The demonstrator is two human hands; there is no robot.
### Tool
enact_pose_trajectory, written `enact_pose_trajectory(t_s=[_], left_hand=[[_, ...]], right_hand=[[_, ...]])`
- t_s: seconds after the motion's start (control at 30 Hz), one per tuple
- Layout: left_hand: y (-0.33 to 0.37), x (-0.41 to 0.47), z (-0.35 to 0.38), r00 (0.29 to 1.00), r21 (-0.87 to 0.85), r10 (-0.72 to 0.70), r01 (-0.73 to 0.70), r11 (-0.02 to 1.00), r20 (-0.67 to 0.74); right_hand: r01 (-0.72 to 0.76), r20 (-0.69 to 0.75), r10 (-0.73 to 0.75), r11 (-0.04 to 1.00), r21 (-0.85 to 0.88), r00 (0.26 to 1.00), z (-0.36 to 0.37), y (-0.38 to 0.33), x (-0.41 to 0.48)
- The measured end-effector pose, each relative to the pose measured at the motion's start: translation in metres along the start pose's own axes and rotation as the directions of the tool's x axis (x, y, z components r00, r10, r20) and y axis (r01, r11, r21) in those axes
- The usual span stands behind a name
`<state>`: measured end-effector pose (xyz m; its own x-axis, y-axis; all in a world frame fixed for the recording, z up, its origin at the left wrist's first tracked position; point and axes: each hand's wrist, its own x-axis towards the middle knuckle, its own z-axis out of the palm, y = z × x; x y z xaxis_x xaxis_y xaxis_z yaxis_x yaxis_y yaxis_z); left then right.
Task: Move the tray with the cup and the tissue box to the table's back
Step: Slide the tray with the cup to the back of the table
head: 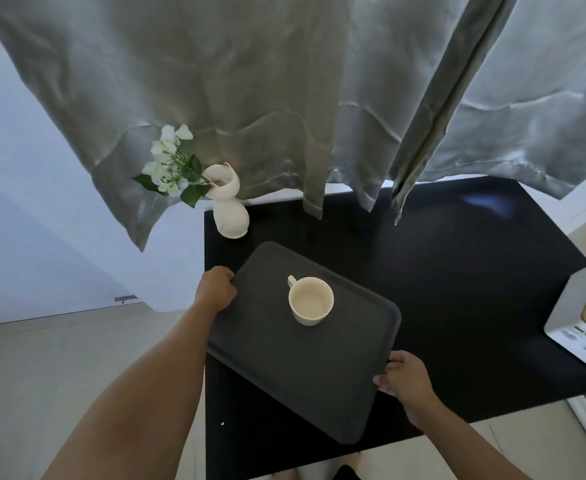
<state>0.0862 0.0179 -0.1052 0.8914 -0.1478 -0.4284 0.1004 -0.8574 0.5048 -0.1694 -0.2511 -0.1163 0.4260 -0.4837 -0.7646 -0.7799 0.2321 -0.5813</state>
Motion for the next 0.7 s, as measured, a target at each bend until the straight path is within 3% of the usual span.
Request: enact_pose_trajectory(t_s=[0.57, 0.7], left_hand=[[0.017, -0.032, -0.009, 0.998, -0.213, 0.054, -0.059, 0.975, -0.030], [0.028, -0.035, -0.003, 0.997, -0.252, 0.000, -0.019, 0.968, -0.076]], right_hand=[[0.194, 0.009, -0.196, 0.966, -0.170, 0.981, -0.057, -0.087, 0.004], [0.237, 0.033, -0.235, 0.953, -0.188, 0.971, -0.069, -0.110, 0.026]])
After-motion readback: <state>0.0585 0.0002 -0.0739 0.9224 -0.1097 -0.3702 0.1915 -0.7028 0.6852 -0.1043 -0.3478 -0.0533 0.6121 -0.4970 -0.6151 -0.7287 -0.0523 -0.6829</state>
